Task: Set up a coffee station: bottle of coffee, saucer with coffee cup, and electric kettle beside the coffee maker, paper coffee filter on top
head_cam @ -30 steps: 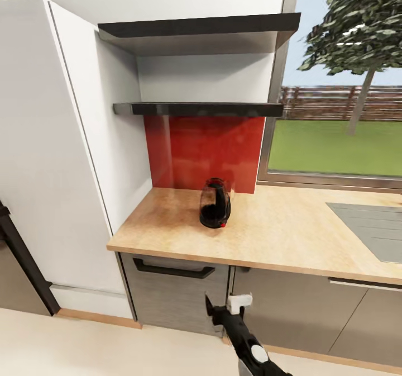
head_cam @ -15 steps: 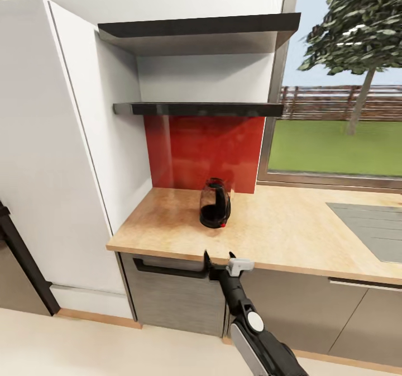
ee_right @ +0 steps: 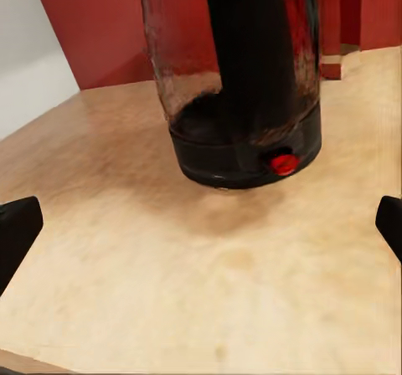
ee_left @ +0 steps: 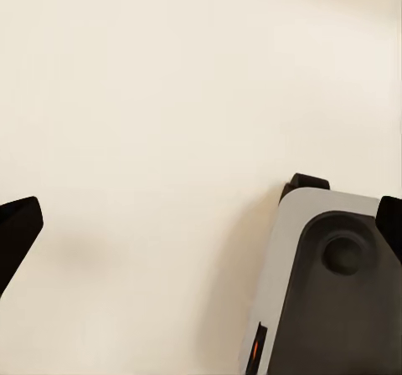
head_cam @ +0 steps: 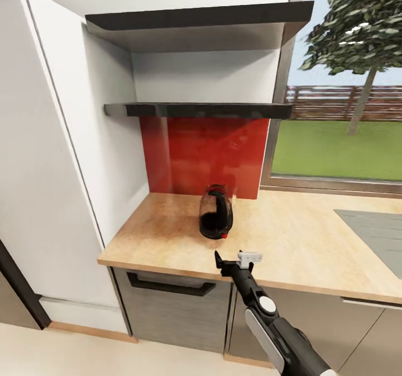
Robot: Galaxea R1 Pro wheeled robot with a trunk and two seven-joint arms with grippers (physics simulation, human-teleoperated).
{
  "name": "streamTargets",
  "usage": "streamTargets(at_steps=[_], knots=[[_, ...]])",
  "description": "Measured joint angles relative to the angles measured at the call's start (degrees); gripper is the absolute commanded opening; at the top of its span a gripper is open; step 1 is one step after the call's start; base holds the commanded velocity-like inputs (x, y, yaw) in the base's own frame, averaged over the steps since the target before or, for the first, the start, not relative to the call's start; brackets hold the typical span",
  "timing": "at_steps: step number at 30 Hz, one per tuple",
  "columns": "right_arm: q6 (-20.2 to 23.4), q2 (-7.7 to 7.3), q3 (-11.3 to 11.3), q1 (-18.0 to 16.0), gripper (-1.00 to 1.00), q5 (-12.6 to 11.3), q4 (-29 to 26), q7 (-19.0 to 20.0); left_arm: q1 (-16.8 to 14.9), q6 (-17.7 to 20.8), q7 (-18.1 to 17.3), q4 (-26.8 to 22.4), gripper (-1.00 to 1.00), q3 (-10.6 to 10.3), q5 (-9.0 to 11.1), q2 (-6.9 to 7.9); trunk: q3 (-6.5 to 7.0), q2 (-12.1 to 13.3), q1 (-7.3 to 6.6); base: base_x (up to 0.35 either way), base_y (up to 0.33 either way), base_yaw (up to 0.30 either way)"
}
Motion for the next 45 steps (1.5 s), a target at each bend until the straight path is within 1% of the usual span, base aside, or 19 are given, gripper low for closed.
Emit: streamTargets(at_steps=[4, 14, 19, 26, 45], knots=[[0.0, -0.38, -0.2, 0.0, 1.00, -0.1, -0.2, 0.0, 0.0, 0.1, 0.0, 0.0, 1.00, 0.0, 0.0, 0.00, 0.00, 0.0, 0.00, 0.338, -0.097, 0.000], [0.0, -0.55, -0.2, 0.0, 1.00, 0.0, -0.5, 0.0, 0.0, 0.1, 0.0, 0.0, 1.00, -0.1, 0.0, 0.07, 0.00, 0.0, 0.00, 0.311, -0.091, 0.000], [0.0, -0.89, -0.1, 0.0, 1.00, 0.0, -0.5, 0.0, 0.5, 0.1, 0.0, 0.0, 1.00, -0.1, 0.0, 0.08, 0.00, 0.0, 0.03, 0.054, -0.011, 0.000], [0.0, -0.94, 0.0, 0.0, 1.00, 0.0, -0.5, 0.1, 0.7, -0.2, 0.0, 0.0, 1.00, -0.1, 0.0, 0.08, 0.00, 0.0, 0.03, 0.119, 0.052, 0.000], [0.0, -0.87, 0.2, 0.0, 1.00, 0.1, -0.6, 0.1, 0.8, -0.2, 0.0, 0.0, 1.00, -0.1, 0.0, 0.01, 0.00, 0.0, 0.03, 0.003, 0.023, 0.000]])
